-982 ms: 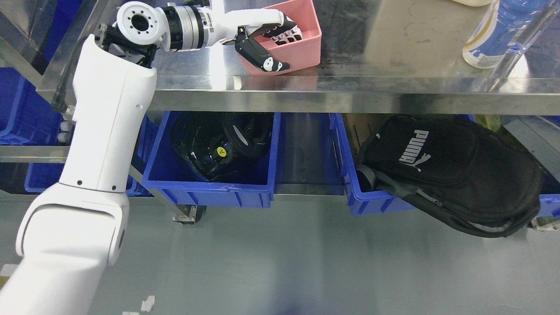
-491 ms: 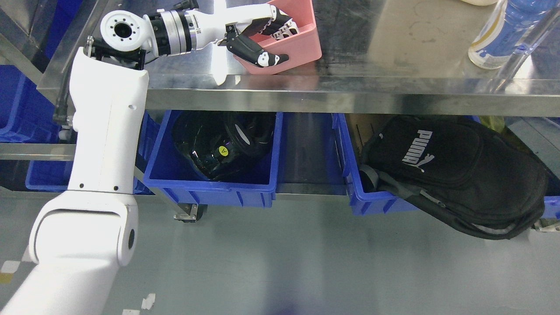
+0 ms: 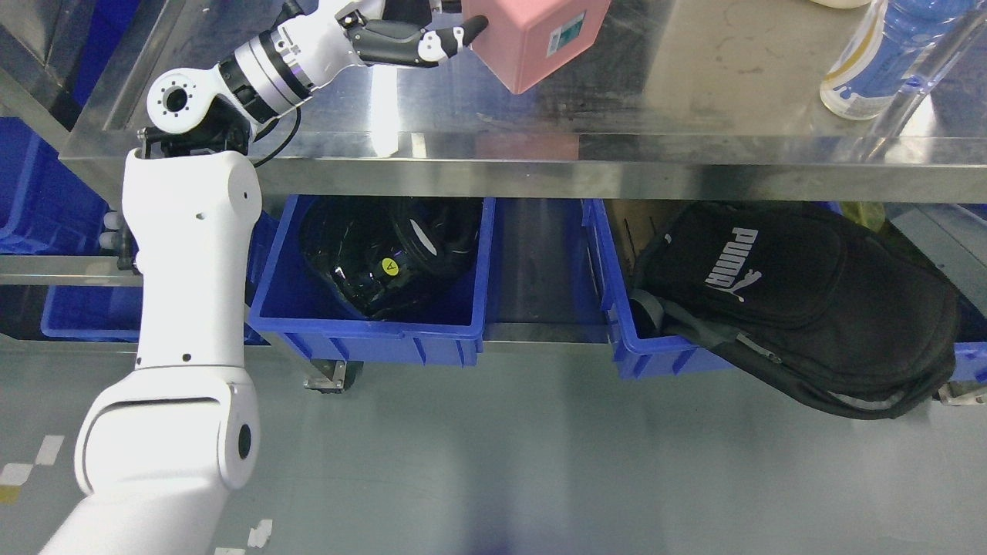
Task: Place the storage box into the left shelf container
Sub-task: 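Lift the pink box off the table with the left hand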
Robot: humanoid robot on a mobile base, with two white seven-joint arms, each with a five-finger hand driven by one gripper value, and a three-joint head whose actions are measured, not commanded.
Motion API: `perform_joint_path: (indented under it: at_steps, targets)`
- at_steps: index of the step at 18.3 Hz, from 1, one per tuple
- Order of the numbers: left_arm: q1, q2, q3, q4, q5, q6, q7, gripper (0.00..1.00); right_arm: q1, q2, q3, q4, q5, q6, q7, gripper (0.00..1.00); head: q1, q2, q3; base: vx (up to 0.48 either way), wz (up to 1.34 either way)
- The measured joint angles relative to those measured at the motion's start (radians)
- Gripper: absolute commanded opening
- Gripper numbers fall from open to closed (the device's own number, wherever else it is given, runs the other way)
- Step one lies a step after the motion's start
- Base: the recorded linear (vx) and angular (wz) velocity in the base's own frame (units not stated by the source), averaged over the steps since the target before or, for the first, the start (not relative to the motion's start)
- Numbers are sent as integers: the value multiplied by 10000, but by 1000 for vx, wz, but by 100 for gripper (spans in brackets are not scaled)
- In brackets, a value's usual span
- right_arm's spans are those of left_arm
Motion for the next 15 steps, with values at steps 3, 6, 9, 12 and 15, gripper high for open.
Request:
perform_joint_path:
  at_steps: [3, 6, 9, 12, 15]
  targets:
    - [420, -34, 196, -262, 999, -1115, 326, 1, 0, 0, 0, 0, 0, -1, 0, 100, 0, 0, 0, 0, 0]
    - [1192, -63, 201, -855, 1556, -2304, 1468, 2, 0, 0, 0, 0, 0, -3, 4, 100, 0, 0, 0, 0, 0]
    - [2301, -85, -87, -1933, 1880, -2877, 3869, 3, 0, 0, 0, 0, 0, -29, 18, 100, 0, 0, 0, 2, 24]
    - [3752, -103, -824, -3384, 1880, -3052, 6493, 3, 1, 0, 0, 0, 0, -66, 56, 100, 0, 0, 0, 26, 203]
    - [4834, -116, -1390, -4406, 1801, -3185, 7443, 3, -1, 0, 0, 0, 0, -42, 38, 100, 0, 0, 0, 72, 474]
